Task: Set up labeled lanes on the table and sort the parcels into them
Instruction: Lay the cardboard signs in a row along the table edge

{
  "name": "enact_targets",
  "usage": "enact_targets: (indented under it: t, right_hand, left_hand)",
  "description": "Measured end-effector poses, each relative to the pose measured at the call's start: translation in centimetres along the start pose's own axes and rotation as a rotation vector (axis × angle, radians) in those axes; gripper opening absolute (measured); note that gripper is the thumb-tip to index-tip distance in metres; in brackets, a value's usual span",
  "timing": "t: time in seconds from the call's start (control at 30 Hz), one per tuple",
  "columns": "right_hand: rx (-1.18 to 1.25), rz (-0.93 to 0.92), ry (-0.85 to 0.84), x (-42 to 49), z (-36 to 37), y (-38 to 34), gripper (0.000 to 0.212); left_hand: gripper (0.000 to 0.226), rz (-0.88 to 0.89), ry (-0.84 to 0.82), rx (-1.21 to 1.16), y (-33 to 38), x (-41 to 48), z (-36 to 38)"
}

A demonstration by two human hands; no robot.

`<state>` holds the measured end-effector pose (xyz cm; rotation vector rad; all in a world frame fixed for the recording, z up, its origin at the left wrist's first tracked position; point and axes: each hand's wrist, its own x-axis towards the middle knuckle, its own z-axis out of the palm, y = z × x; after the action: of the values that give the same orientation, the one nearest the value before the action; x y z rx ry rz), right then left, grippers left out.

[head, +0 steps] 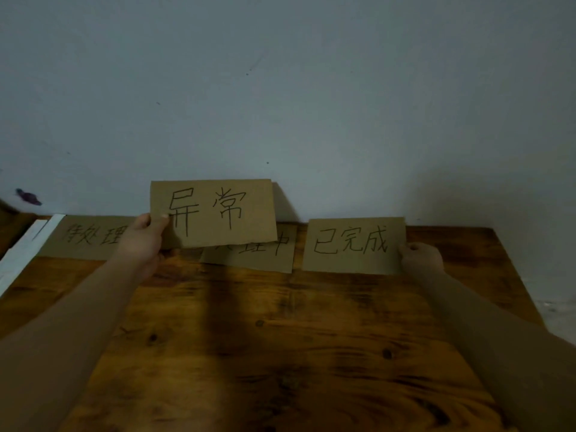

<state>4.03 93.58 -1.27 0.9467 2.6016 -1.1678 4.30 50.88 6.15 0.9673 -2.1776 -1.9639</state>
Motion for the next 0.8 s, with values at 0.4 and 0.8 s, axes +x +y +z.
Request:
enact_targets:
  t: [0.4, 0.8]
  right_hand:
    - [-0.794, -0.537, -0.225, 0.1, 2.5, 2.5, 0.045]
    - [-0.420, -0.404, -0.228, -2.8, 3.4, -1.6, 0.062]
  left_hand:
    - [0.022, -0.049, -0.043, 0.040, -0.7, 0.4, 2.8]
    - [0.020, -0.072, -0.132, 0.037, -0.3, -0.7, 3.6]
